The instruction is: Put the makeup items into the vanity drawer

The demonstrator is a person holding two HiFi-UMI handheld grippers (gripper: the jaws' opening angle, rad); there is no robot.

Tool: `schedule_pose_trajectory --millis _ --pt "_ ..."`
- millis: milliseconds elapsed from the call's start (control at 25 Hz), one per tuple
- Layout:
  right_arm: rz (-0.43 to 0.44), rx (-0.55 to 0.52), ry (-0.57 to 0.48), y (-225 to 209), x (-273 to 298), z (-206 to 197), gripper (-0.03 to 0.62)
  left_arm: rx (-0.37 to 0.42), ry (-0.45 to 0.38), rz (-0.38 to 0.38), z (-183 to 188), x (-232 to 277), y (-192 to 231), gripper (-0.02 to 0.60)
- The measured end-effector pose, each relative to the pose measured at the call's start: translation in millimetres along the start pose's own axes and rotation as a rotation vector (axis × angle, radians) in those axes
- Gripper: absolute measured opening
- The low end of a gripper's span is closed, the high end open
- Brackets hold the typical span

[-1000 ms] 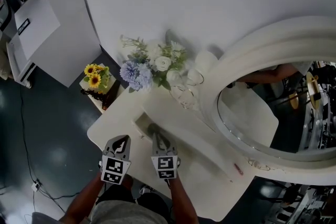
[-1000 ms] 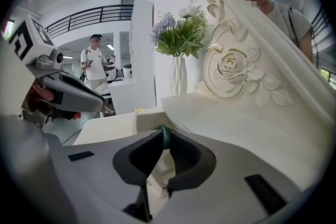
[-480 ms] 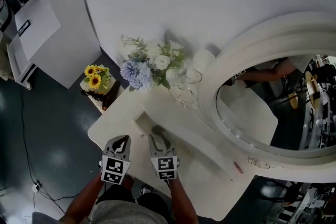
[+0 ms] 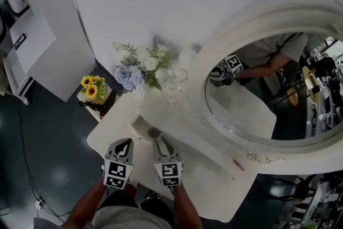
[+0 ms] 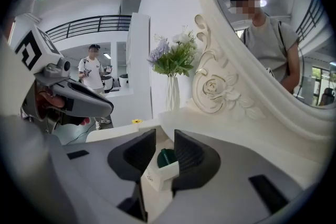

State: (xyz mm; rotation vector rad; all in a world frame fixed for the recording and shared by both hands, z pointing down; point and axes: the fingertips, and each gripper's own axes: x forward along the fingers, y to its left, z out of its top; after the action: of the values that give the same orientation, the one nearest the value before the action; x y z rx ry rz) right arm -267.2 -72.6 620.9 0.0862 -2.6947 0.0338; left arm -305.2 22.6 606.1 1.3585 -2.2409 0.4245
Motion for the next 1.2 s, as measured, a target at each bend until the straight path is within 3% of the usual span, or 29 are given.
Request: schedule_pose_trajectory --millis 480,760,1200 --pt "-0.195 0.003 -0.108 -42 -88 24 0.021 0.098 -0.100 -0.122 54 -1 -64 0.000" --pt "-0.323 0.008 -0.138 -68 -153 20 0.015 0.163 -0.137 -0.228 78 -5 -124 0.000" --pt "-0.537 0.086 -0.120 -128 -252 -18 0.015 0.265 -0.150 -0.421 92 1 -237 0.000"
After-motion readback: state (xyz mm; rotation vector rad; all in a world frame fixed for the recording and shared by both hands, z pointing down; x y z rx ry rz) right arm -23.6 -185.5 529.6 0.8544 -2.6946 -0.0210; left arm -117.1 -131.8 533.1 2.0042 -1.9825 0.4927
